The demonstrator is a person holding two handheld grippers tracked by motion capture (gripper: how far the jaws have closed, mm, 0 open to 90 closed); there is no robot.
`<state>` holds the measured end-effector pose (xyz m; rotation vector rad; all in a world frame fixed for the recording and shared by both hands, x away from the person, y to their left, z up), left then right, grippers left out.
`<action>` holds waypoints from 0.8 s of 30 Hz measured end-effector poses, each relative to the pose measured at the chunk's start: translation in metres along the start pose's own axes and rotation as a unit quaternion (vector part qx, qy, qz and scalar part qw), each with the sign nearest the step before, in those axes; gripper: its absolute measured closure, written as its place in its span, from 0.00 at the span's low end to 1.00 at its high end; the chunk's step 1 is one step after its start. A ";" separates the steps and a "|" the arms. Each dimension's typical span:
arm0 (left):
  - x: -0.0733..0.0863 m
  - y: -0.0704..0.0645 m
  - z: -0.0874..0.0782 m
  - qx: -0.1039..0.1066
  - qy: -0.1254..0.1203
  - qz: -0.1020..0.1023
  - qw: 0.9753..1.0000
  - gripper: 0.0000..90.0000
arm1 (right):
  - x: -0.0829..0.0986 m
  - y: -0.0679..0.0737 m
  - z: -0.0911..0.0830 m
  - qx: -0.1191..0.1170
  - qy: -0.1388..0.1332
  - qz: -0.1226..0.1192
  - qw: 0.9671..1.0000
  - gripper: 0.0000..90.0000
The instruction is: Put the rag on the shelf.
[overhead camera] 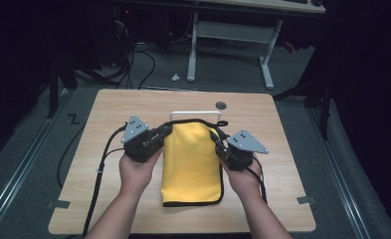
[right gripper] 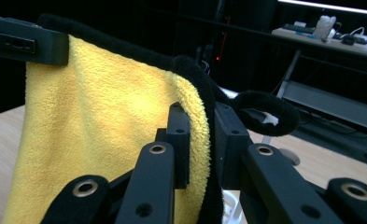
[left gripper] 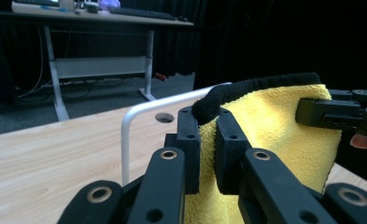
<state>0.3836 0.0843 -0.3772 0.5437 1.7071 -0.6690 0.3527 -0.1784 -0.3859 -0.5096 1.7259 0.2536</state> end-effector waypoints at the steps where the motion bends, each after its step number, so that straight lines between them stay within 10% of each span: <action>1: -0.002 0.000 0.000 -0.001 -0.002 0.001 1.000 0.92 | -0.002 -0.001 0.000 0.000 -0.002 0.001 1.000 0.88; 24: -0.056 0.002 0.004 0.001 -0.048 0.033 0.998 0.92 | -0.055 -0.015 -0.003 0.024 -0.049 -0.012 0.998 0.88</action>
Point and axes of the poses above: each handheld gripper's, and its own axes: z roughly forward along the jaws, x roughly out of its underside, y roughly to its left, the point moved 1 cm from there along z, roughly forward along the jaws, and after that the axes turned 2 degrees about -y, right-handed, at the moved point
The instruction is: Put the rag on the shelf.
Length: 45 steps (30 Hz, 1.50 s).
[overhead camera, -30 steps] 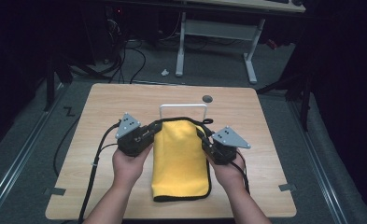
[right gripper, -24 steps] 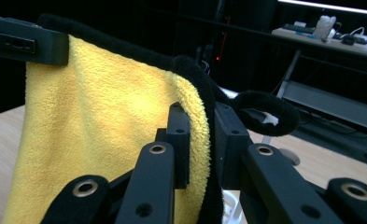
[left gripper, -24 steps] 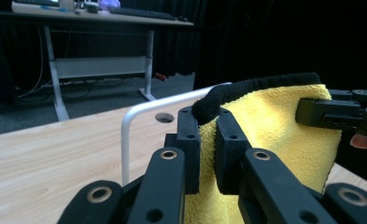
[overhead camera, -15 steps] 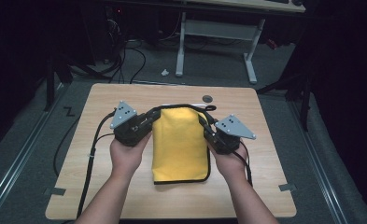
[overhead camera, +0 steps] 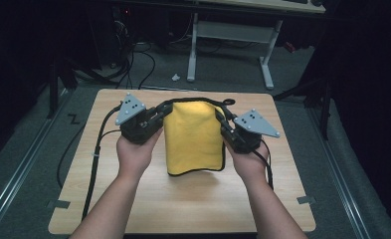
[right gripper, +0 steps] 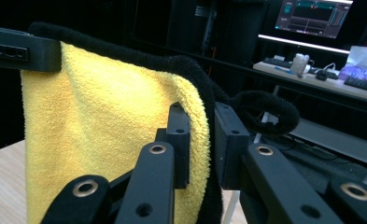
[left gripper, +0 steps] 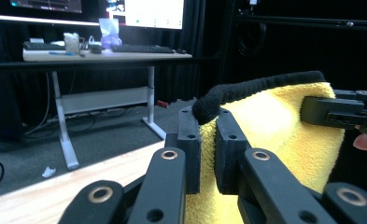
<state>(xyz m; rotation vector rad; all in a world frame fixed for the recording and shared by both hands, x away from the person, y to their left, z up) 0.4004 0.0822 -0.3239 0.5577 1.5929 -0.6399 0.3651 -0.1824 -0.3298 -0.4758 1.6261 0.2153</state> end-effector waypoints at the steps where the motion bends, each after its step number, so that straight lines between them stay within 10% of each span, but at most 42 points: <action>1: -0.003 0.001 0.002 0.000 0.000 0.005 1.000 0.92 | -0.002 -0.001 0.000 0.001 -0.002 -0.001 1.000 0.88; 32: -0.035 0.051 0.088 -0.038 0.032 0.049 0.998 0.92 | -0.017 -0.068 0.078 -0.021 -0.003 0.024 0.999 0.88; 42: -0.005 0.075 0.119 -0.042 0.089 0.027 0.995 0.91 | 0.005 -0.078 0.112 -0.012 0.048 0.000 0.999 0.88; 45: 0.013 0.080 0.123 -0.037 0.106 0.012 0.994 0.91 | 0.017 -0.085 0.119 -0.020 0.072 0.027 0.997 0.88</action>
Point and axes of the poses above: each handheld gripper's, and its own axes: z roughly forward along the jaws, x roughly out of its underside, y roughly to its left, the point moved 1 cm from there along z, roughly forward along the jaws, and after that the axes turned 2 degrees about -y, right-handed, at the moved point
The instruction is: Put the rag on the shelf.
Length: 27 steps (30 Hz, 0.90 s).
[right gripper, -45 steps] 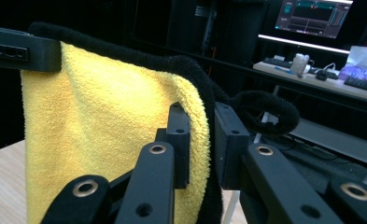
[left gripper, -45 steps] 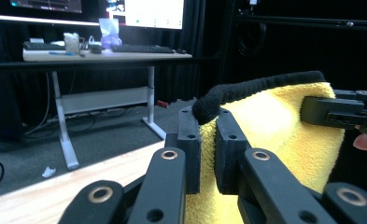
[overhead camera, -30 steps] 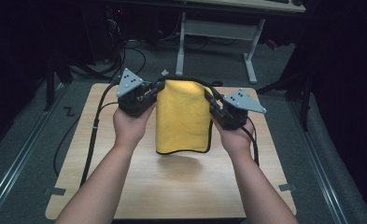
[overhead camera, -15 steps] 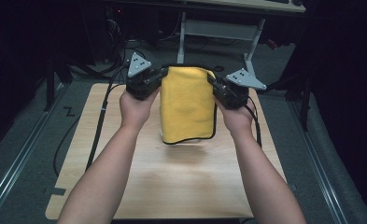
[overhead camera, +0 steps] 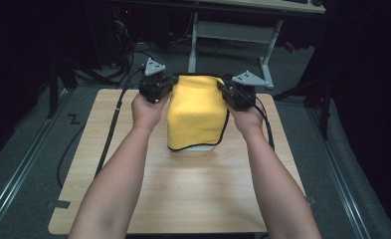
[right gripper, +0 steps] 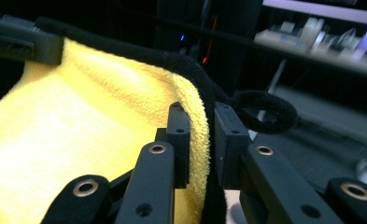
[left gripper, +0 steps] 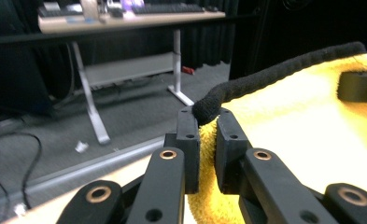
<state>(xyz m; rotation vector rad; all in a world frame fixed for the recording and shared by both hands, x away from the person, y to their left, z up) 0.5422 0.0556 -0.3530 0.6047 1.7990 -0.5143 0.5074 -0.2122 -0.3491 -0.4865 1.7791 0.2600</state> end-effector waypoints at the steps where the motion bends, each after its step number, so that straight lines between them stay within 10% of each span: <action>1: 0.004 0.000 0.002 0.001 0.006 -0.001 1.000 0.92 | 0.005 -0.002 0.002 -0.005 0.005 0.005 1.000 0.88; 11: 0.047 0.004 0.010 0.020 0.060 -0.017 0.998 0.93 | 0.041 -0.005 0.014 -0.027 0.058 0.037 0.997 0.88; 27: 0.081 0.012 0.010 0.042 0.080 -0.067 0.994 0.93 | 0.062 -0.004 0.017 -0.055 0.075 0.078 0.993 0.87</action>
Point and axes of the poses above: each handheld gripper's, and its own axes: z roughly forward along the jaws, x roughly out of its underside, y roughly to its left, the point moved 1 cm from there along z, roughly forward along the jaws, and after that the axes turned 2 degrees about -y, right-handed, at the moved point
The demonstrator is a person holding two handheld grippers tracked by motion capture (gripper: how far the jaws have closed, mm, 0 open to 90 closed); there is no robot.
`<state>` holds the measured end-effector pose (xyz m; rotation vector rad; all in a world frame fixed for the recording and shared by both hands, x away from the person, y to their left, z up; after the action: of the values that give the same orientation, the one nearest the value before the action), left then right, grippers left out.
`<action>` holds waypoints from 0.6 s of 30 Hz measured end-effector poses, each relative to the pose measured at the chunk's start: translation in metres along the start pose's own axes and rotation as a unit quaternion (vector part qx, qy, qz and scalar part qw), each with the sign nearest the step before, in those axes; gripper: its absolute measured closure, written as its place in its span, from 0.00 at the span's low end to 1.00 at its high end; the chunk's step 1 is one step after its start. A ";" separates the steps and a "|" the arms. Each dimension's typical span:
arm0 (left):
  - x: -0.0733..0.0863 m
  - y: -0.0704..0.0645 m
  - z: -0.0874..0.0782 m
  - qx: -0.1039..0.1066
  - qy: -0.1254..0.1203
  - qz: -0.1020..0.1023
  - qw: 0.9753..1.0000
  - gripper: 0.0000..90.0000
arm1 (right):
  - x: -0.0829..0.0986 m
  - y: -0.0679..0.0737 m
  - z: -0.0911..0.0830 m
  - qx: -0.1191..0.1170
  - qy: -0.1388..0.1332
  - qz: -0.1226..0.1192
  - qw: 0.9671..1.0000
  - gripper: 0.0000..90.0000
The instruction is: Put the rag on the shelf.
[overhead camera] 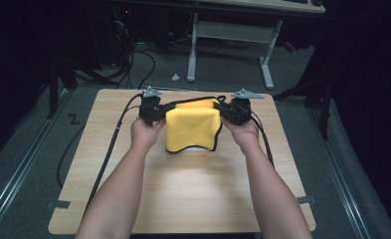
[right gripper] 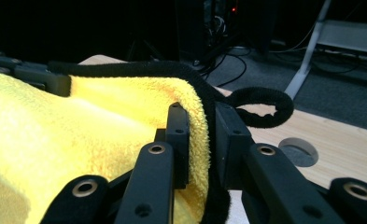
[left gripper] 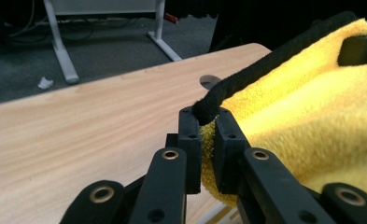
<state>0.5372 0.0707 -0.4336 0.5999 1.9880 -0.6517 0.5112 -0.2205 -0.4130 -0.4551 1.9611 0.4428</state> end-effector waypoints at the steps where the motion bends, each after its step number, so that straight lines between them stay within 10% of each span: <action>1: 0.003 0.001 0.001 0.003 0.001 -0.004 1.000 0.93 | 0.001 0.000 0.000 -0.001 0.000 0.001 1.000 0.87; 18: 0.023 0.005 0.007 0.016 0.016 -0.026 0.999 0.93 | 0.024 -0.006 0.008 -0.009 0.022 0.022 0.999 0.87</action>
<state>0.5342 0.0735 -0.4581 0.5832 2.0317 -0.7120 0.5114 -0.2248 -0.4384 -0.4369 2.0138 0.4828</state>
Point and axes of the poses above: each handheld gripper's, and its own axes: z roughly forward along the jaws, x roughly out of its underside, y roughly to its left, the point moved 1 cm from there along z, roughly forward along the jaws, and after that the axes turned 2 degrees about -y, right-handed, at the moved point
